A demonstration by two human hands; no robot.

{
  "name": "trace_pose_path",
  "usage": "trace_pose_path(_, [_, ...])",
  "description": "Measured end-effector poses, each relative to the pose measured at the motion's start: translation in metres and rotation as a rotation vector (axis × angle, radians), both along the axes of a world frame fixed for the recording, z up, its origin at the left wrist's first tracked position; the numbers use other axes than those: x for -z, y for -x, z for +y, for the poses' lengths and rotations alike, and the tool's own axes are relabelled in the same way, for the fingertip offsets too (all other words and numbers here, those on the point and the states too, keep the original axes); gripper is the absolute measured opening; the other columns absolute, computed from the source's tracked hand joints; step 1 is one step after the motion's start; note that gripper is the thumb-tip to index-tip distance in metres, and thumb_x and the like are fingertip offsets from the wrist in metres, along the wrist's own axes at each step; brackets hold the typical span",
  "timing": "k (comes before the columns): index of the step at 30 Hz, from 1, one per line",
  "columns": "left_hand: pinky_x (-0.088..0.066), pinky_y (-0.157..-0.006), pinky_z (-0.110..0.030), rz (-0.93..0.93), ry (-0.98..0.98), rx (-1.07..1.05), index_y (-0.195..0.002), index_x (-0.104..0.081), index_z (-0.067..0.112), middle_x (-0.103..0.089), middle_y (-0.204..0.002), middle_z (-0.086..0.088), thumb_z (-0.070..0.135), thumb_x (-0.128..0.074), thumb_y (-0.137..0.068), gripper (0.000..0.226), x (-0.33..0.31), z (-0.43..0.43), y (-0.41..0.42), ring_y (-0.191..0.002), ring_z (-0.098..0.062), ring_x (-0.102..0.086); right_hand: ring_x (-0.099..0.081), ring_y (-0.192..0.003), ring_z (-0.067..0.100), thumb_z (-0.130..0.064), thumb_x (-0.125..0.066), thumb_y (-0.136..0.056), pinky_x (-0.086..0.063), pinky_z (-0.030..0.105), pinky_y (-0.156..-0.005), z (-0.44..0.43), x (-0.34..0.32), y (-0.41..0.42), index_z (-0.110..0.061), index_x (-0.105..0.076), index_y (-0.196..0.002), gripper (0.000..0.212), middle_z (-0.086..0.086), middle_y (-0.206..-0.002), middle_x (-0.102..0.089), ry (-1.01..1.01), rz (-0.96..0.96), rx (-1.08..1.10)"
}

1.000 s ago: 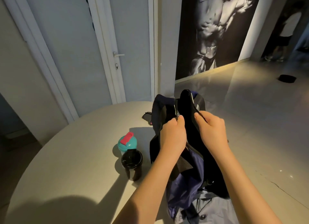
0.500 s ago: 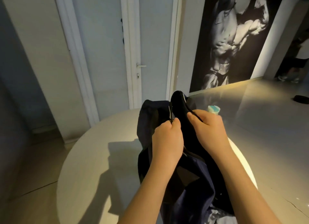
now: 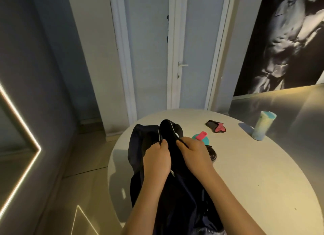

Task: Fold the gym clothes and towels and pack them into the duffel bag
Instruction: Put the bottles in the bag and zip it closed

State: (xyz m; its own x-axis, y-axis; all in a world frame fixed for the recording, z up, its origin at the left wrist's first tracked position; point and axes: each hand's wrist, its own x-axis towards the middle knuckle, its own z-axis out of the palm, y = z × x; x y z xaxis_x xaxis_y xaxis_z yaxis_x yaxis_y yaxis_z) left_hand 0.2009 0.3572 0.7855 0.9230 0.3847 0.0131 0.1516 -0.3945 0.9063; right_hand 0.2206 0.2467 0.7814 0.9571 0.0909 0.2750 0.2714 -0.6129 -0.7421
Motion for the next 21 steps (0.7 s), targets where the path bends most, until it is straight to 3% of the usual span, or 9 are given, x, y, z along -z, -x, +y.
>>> trace_pose_path(3, [-0.039,-0.069,-0.037,0.010,0.010,0.006,-0.071,-0.053,0.011,-0.055,-0.073,-0.008,0.029,-0.034,-0.101,0.040,0.011,0.017,-0.013,-0.084,-0.033,-0.060,-0.058,-0.069,0.018,-0.028,-0.047,-0.096,-0.040,0.029,-0.061,0.015,0.014,-0.015,-0.016,-0.063,-0.081,0.025,0.000,-0.070,-0.061,0.013,0.015,0.005])
trace_pose_path(6, [-0.041,-0.073,-0.036,0.010,0.017,-0.010,-0.094,-0.060,-0.003,-0.062,-0.095,-0.024,0.027,-0.035,-0.102,0.040,0.026,0.031,-0.031,-0.095,-0.039,-0.058,-0.060,-0.071,0.018,-0.030,-0.043,-0.098,-0.042,0.027,-0.063,0.025,0.025,-0.033,-0.015,-0.063,-0.090,0.027,0.002,-0.077,-0.064,0.068,0.007,0.028])
trace_pose_path(9, [-0.043,-0.080,-0.034,0.058,0.030,-0.025,-0.112,-0.061,-0.001,-0.063,-0.110,-0.021,0.032,-0.037,-0.101,0.043,0.049,0.041,-0.048,-0.104,-0.037,-0.058,-0.059,-0.076,0.017,-0.031,-0.040,-0.100,-0.046,0.028,-0.068,0.031,0.043,-0.049,-0.014,-0.062,-0.102,0.027,-0.001,-0.077,-0.059,0.157,0.028,0.042])
trace_pose_path(14, [-0.044,-0.091,-0.038,0.259,-0.026,0.057,-0.123,-0.054,0.003,-0.059,-0.118,-0.017,0.032,-0.031,-0.102,0.043,0.096,0.054,-0.068,-0.109,-0.032,-0.056,-0.063,-0.098,0.020,-0.034,-0.034,-0.101,-0.049,0.033,-0.089,0.032,0.087,-0.062,-0.021,-0.056,-0.122,0.033,0.003,-0.111,-0.066,0.304,0.148,-0.006])
trace_pose_path(16, [-0.043,-0.095,-0.035,0.255,-0.056,0.157,-0.135,-0.045,0.012,-0.056,-0.124,-0.009,0.033,-0.030,-0.102,0.043,0.110,0.056,-0.069,-0.113,-0.025,-0.054,-0.062,-0.101,0.018,-0.037,-0.034,-0.101,-0.047,0.029,-0.087,0.031,0.099,-0.062,-0.024,-0.052,-0.129,0.036,0.001,-0.114,-0.065,0.339,0.162,-0.015])
trace_pose_path(18, [-0.037,-0.098,-0.030,0.182,0.090,0.269,-0.146,-0.031,0.027,-0.047,-0.138,0.000,0.041,-0.034,-0.100,0.049,0.119,0.054,-0.058,-0.122,-0.016,-0.047,-0.060,-0.106,0.015,-0.042,-0.033,-0.100,-0.045,0.029,-0.087,0.029,0.113,-0.057,-0.029,-0.047,-0.134,0.040,-0.002,-0.119,-0.064,0.322,0.165,-0.034])
trace_pose_path(21, [-0.024,-0.110,-0.032,0.146,0.006,0.363,-0.150,0.000,0.039,-0.010,-0.158,0.009,0.055,-0.040,-0.094,0.071,0.143,0.048,-0.040,-0.142,-0.015,-0.024,-0.044,-0.128,0.013,-0.048,-0.029,-0.098,-0.024,0.040,-0.111,0.021,0.137,-0.046,-0.034,-0.037,-0.141,0.046,-0.005,-0.136,-0.053,0.345,0.195,-0.029])
